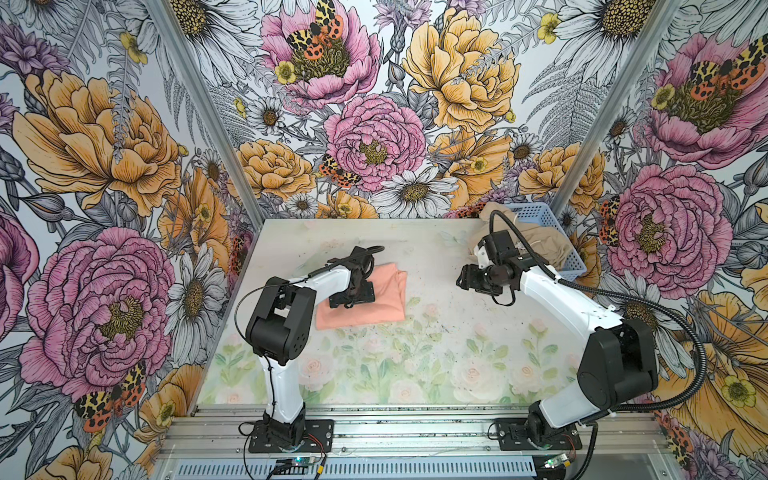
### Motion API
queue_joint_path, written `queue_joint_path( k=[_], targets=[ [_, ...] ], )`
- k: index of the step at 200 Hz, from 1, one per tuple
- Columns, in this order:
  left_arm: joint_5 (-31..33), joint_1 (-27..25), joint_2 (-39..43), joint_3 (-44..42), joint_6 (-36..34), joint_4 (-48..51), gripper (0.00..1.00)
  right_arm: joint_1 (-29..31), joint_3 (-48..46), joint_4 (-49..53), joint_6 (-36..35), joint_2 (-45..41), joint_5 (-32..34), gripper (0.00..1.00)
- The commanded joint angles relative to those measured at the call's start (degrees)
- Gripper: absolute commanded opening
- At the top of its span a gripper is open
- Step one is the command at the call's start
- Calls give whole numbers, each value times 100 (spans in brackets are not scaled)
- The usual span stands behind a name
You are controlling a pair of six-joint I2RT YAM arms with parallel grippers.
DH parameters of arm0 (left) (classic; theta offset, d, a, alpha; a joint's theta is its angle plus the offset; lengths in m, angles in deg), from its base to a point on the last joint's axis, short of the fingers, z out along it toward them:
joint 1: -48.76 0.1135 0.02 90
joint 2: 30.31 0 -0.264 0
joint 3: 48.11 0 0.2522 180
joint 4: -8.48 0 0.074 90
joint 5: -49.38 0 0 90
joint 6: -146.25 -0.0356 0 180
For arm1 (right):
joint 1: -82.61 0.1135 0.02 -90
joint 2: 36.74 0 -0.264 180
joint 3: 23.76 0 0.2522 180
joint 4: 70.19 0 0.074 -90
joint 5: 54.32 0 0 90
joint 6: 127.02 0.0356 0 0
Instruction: Fold and stack the mixed laundry pile
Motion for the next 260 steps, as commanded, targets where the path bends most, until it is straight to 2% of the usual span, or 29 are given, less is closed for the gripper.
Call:
queue_joint_path(
  k=[1, 65, 102, 132, 156, 172, 198, 222, 260],
  targets=[
    [547, 508, -113, -188, -786, 908, 95, 5, 190, 33, 32, -175, -99, 67],
    [1418, 1903, -83, -139, -1831, 1288, 99, -2, 722, 514, -248, 61, -444, 68],
    [1537, 2639, -88, -48, -2455, 1279, 99, -24, 856, 656, -368, 230, -530, 68],
    [1458, 2876, 51, -104, -2745, 1280, 99, -61, 883, 637, -353, 318, -516, 68],
    [1403, 2756, 214, -179, -2705, 1269, 99, -105, 967, 622, -381, 388, -428, 68],
    [1128, 2581, 481, -231, -2579, 1228, 99, -216, 1115, 624, -426, 441, -295, 69],
    [924, 2136, 1268, -232, -2285, 1217, 99, -515, 1430, 622, -498, 571, 231, 71],
    [798, 1687, 1790, -152, -1991, 1235, 99, -961, 1729, 459, -466, 840, 793, 74],
    [468, 814, 2221, 51, -1353, 1201, 99, -1921, 2573, -14, -220, 1738, 909, 77]
  ],
)
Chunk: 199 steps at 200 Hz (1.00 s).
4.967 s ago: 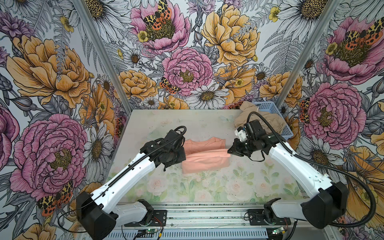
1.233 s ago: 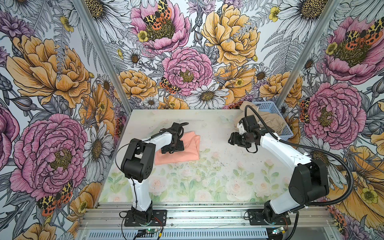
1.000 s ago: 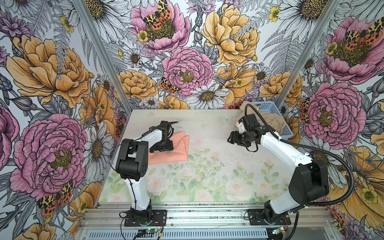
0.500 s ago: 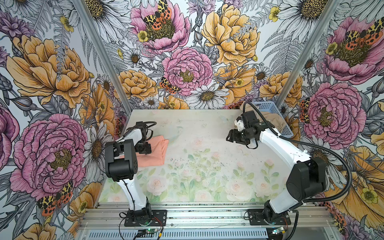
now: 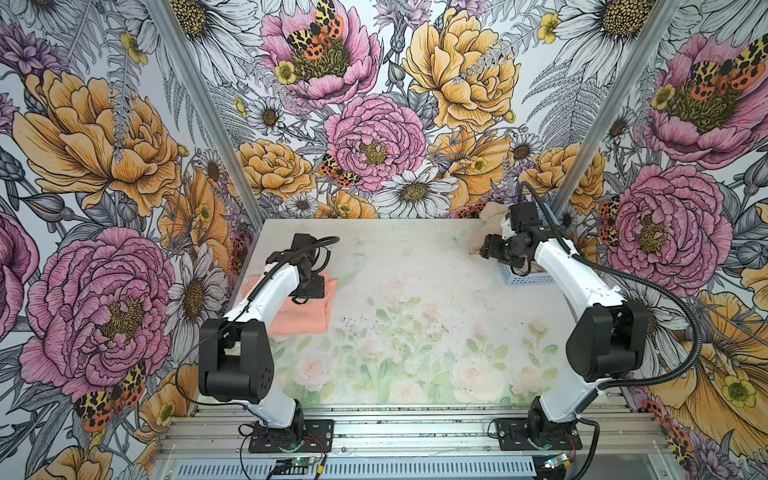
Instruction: Fold and stack the mixed laundry pile
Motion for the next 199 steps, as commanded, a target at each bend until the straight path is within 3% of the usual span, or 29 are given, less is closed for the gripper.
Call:
queue_joint_path(
  k=[1, 46, 119, 142, 162, 177, 199],
  targets=[
    [-320, -457, 170, 192, 546, 11, 99, -508, 567, -446, 158, 587, 333, 76],
    [-332, -1284, 28, 258, 953, -107, 99, -1191, 1770, -705, 610, 2002, -523, 78],
    [-467, -1378, -155, 122, 1024, -346, 99, -1141, 1849, -1136, 940, 3012, -1149, 80],
    [-480, -1428, -237, 143, 1034, -378, 99, -1165, 1873, -1297, 1157, 3221, -1245, 58],
    [-446, -1446, -213, 137, 1059, -375, 99, -1174, 1775, -1415, 1215, 3096, -1083, 29],
    [-441, -1446, -166, 108, 1075, -383, 99, -1192, 1715, -1517, 1212, 2895, -954, 1],
    [-429, -1448, -132, 87, 1087, -391, 99, -1240, 1786, -1544, 1222, 2625, -917, 0]
  ],
)
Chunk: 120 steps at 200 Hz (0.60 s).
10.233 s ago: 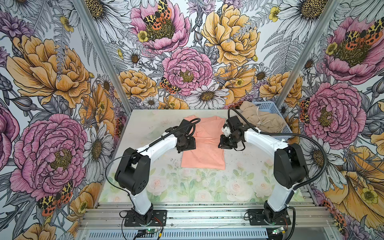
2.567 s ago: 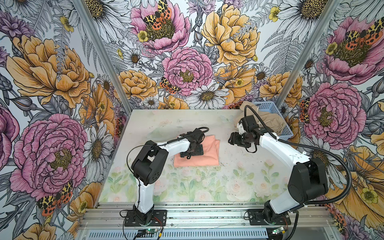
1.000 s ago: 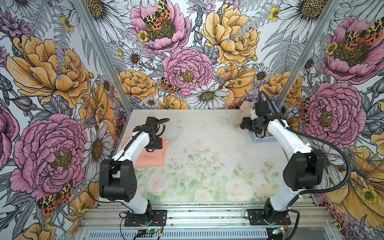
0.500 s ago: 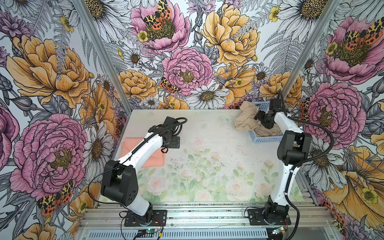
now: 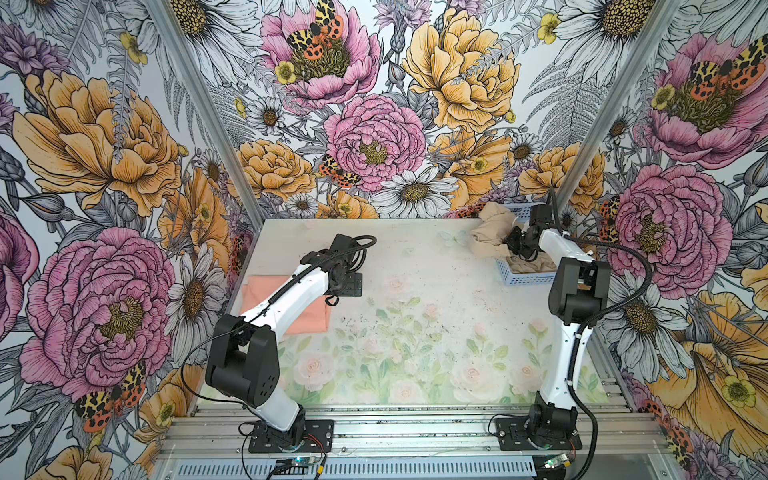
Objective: Fold and stack the mixed laundry pile
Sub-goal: 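Grasp the beige pants in the blue basket with the right gripper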
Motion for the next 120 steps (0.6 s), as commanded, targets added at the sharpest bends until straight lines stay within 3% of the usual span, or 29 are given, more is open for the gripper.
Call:
queue_joint_path(
  k=[1, 54, 120],
  targets=[
    [-68, -35, 89, -69, 138, -170, 99, -42, 4, -251, 51, -453, 123, 0],
    [61, -38, 371, -95, 197, -233, 99, -104, 205, -243, 136, -1722, -121, 0],
    [152, -43, 1114, -475, 425, -509, 99, 244, 573, 82, 85, -3234, -436, 0]
  ],
)
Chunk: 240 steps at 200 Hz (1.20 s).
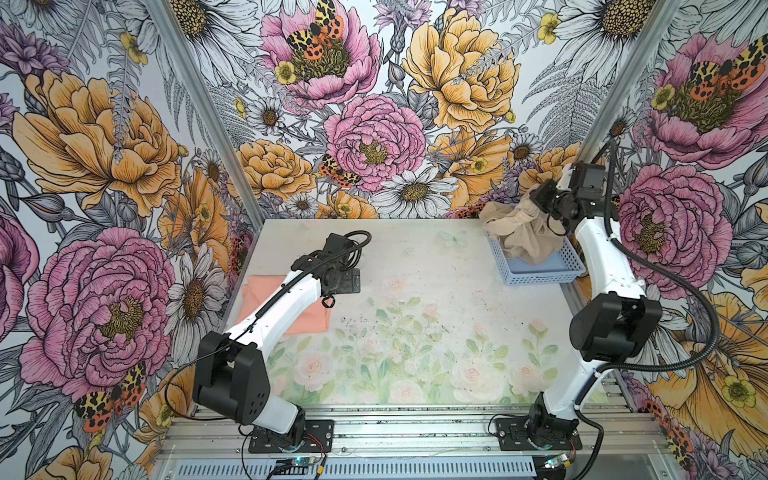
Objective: Fold and stack the mixed laundry pile
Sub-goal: 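Grasp the beige pants in the blue basket with the right gripper, then pull the beige pants out onto the table with the right gripper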
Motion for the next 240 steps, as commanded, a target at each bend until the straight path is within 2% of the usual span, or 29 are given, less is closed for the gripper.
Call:
queue_joint_path(
  k=[1, 81, 125, 147, 181, 205, 240],
  targets=[
    [99, -39, 375, -207, 184, -259, 99, 217, 270, 126, -30, -503, -242, 0],
    [-169, -33, 1263, -508, 255, -313, 99, 968, -186, 1019, -486, -2442, -107, 0],
    [-231, -42, 1356, -486, 237, -320, 99, 1144, 106, 1862, -797, -2818, -253, 0],
    [-265, -40, 1333, -485, 254, -355, 99, 1425, 189, 2066, -1019, -2762, -233, 0],
    [-301, -65, 1357, -396, 272, -344, 99, 1948, 940, 2708, -1532, -2268, 16, 0],
    [-301, -61, 1435, -357, 305, -338, 99, 2852, 951, 2787, -1748, -1866, 255, 0],
    [-153, -47, 1735, -368, 417, -224, 99, 4146, 975, 2826, -1832, -796, 314, 0]
  ],
)
